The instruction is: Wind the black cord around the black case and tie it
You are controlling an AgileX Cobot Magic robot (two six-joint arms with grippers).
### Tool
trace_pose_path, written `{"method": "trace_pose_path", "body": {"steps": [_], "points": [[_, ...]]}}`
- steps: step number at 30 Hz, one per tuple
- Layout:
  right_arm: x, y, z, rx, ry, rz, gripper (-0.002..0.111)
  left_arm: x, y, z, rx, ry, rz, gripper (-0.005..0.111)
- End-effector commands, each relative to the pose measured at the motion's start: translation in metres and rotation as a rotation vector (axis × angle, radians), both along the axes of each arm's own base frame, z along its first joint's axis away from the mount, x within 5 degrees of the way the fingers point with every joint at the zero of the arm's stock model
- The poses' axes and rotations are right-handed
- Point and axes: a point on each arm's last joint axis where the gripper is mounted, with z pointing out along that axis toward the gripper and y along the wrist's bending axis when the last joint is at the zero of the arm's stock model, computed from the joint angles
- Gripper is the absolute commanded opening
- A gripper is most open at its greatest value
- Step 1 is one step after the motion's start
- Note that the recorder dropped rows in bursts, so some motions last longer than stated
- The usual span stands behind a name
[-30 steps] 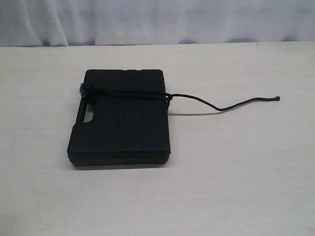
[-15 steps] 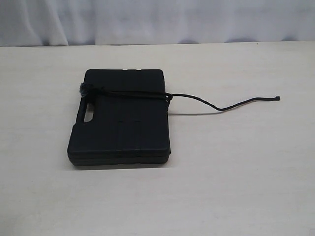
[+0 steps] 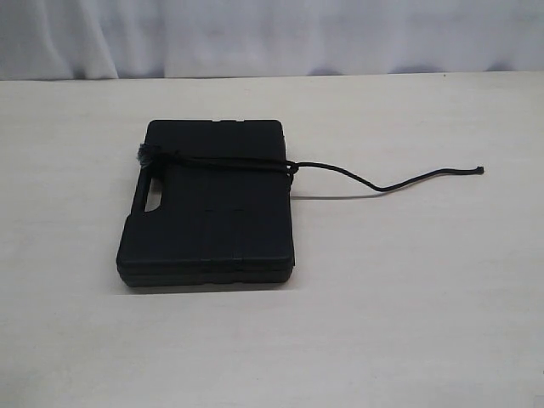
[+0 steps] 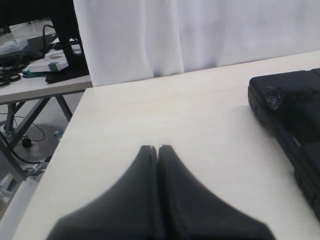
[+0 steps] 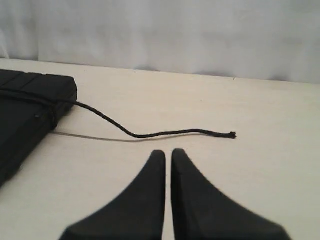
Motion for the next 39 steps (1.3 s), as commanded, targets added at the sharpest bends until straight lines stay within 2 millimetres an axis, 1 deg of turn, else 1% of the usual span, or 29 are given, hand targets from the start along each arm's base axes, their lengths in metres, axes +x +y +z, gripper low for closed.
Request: {"method": "trace_pose_path", "body": {"steps": [1,39], "points": [[-0.0009,-0.0009,-0.0043,-0.026,0.034,-0.005,0.004,-0.0001,0.0,-0.0013,-0.001,0.004,-0.001,0.0],[-0.0012,-0.0006,-0.0054,-0.014,0.048,-0.005,0.004,-0.0002,0.0,-0.0015,-0.001,0.006,-0.001,0.0]]}}
